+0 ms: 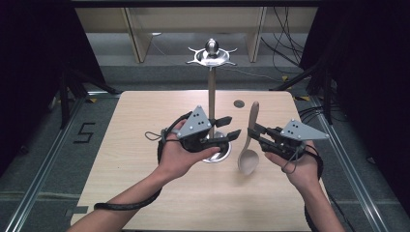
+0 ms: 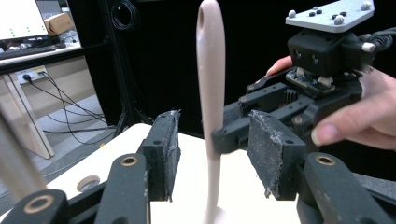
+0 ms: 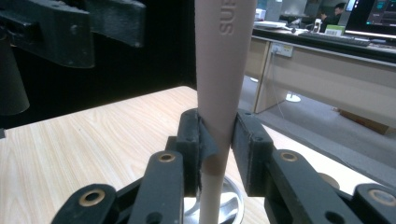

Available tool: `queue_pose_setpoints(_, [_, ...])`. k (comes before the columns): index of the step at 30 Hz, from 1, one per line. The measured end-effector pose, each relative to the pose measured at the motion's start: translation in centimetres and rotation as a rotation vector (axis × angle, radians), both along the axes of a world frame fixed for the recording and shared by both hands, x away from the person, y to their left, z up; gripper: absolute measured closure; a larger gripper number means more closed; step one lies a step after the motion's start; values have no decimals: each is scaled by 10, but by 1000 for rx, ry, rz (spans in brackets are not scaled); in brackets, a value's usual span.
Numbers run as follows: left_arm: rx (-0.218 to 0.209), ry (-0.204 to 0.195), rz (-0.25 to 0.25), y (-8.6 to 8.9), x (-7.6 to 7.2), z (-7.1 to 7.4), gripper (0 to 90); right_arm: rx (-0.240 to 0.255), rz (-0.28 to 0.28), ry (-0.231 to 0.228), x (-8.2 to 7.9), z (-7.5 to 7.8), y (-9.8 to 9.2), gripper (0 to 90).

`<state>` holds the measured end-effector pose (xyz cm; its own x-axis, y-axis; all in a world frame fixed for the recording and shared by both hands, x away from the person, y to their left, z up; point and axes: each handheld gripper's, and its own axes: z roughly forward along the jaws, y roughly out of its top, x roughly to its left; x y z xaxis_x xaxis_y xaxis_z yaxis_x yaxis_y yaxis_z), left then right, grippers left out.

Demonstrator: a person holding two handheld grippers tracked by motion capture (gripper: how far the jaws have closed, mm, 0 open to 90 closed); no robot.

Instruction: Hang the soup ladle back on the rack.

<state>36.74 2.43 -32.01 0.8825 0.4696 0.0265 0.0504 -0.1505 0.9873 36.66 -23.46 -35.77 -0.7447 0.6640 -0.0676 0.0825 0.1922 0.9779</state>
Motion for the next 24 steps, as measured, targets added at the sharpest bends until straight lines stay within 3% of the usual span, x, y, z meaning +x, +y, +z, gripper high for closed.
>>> queue_pose_setpoints(1, [3, 0, -1, -3, 1, 0, 520, -6, -9, 16, -2, 0, 0, 738])
queue_pose_setpoints(2, [3, 4, -2, -6, 1, 0, 520, -13, 2, -8, 0, 0, 0, 739])
queue_pose_setpoints(6, [-4, 13, 5, -14, 5, 1, 523, -8, -5, 7, -1, 0, 3, 738])
queue_pose_setpoints(7, [-7, 16, 5, -16, 6, 2, 527, -13, -12, -11, 0, 0, 3, 738])
queue_pose_setpoints(10, [-15, 31, 0, -21, 10, 3, 538, -3, 4, 15, -1, -1, 4, 738])
queue_pose_setpoints(18, [-1, 42, 6, -31, 16, 2, 571, -14, 3, -2, 1, -1, 5, 738])
queue_pose_setpoints(21, [-11, 50, 9, -32, 19, 3, 583, -5, -1, 19, -1, -2, 6, 739])
queue_pose_setpoints(22, [-16, 54, 13, -33, 19, 3, 592, -14, 4, -2, 1, -2, 6, 738])
queue_pose_setpoints(24, [-12, 53, 15, -33, 20, 3, 607, -7, -6, 20, -1, -2, 7, 738])
